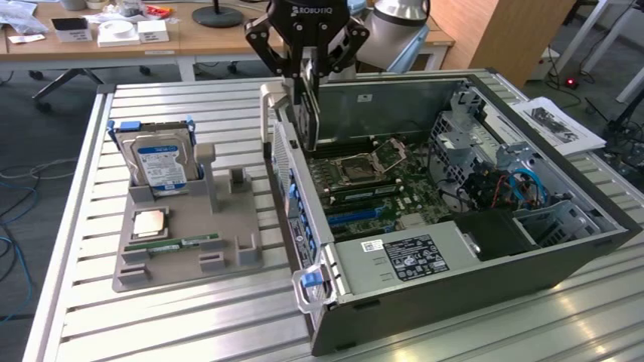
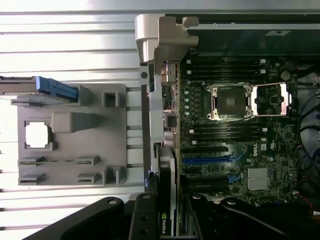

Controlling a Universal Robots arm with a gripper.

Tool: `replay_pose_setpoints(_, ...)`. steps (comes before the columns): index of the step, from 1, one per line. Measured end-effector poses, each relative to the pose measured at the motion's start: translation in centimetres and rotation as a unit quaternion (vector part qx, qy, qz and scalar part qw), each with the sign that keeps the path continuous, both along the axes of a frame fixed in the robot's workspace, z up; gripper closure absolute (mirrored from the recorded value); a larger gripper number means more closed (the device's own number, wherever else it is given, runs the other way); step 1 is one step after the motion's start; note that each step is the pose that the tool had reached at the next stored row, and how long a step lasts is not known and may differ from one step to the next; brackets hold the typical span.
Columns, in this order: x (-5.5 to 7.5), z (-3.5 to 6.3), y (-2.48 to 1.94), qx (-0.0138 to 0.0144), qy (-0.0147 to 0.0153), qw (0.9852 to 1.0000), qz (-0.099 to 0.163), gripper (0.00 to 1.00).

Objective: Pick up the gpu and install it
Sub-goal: 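Pick up the gpu and move the gpu toward the slot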

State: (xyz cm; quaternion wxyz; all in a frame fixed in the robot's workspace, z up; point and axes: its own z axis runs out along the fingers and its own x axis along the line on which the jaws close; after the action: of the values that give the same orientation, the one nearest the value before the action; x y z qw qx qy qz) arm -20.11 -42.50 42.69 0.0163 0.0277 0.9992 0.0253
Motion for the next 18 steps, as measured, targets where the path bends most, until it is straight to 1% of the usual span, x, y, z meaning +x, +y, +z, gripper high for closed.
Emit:
replay_pose_setpoints(13,1.7,0.01,0.08,0.0,0.0,1.0,0.0,0.73)
replay_pose_setpoints(18,2.8,0.0,0.12,0.0002,0.0,1.0,0.0,0.73)
